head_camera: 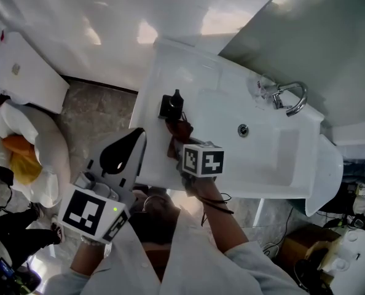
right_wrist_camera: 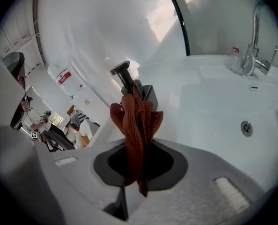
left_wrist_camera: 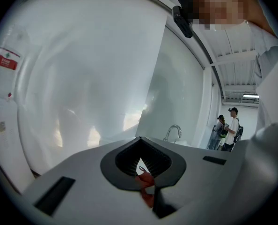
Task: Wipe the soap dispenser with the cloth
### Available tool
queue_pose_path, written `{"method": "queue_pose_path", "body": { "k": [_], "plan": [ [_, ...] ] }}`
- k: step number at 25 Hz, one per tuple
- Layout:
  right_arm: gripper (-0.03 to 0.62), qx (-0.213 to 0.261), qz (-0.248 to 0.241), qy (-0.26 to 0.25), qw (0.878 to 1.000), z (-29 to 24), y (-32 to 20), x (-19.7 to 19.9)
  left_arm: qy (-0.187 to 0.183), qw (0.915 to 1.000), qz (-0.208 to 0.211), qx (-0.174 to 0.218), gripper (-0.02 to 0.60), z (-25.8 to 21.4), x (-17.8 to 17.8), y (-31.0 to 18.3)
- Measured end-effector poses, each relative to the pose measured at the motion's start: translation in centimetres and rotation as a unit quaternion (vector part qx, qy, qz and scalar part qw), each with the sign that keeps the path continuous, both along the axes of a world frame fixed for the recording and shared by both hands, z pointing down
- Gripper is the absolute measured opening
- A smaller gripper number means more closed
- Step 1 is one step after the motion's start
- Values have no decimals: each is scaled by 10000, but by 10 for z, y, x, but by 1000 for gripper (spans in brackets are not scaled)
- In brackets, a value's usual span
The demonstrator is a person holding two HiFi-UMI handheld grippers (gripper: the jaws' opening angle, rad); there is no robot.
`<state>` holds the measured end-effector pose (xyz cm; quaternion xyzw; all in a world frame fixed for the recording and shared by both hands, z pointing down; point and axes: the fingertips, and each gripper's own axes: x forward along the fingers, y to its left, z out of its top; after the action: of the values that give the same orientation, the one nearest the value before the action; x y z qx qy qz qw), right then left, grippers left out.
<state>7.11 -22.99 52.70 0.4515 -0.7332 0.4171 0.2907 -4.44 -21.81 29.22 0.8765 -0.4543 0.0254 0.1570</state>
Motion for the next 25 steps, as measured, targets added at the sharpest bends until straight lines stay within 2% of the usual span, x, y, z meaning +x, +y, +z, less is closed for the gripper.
{"method": "queue_pose_path", "body": {
  "k": [3, 6, 10, 13, 19, 21, 25],
  "plan": [
    [55, 379, -42, 315, 9988, -12, -7, 23, 1, 10000, 40, 2, 3, 0, 5, -2],
    [55, 956, -155, 814, 9920, -30, -23, 43, -13, 10000, 61, -4, 3, 1, 10, -3],
    [55, 1786, -509, 1458, 9717, -62, -50, 51, -27, 10000, 46, -18, 3, 3, 12, -5],
    [55, 2341, -944, 1641, 9536, -81, -69, 38, -41, 10000, 11, -42, 3, 4, 12, -7],
    [55, 2200, -1691, 1633, 9468, -57, -80, 15, -67, 9999, -73, -107, 4, 9, 12, -11],
    [55, 2238, -2003, 1880, 9351, -50, -87, 16, -84, 9998, -111, -120, 3, 10, 10, -13],
    [55, 2446, -2689, 2391, 9004, -42, -101, 17, -89, 9996, -174, -193, 4, 15, 6, -13]
  ]
}}
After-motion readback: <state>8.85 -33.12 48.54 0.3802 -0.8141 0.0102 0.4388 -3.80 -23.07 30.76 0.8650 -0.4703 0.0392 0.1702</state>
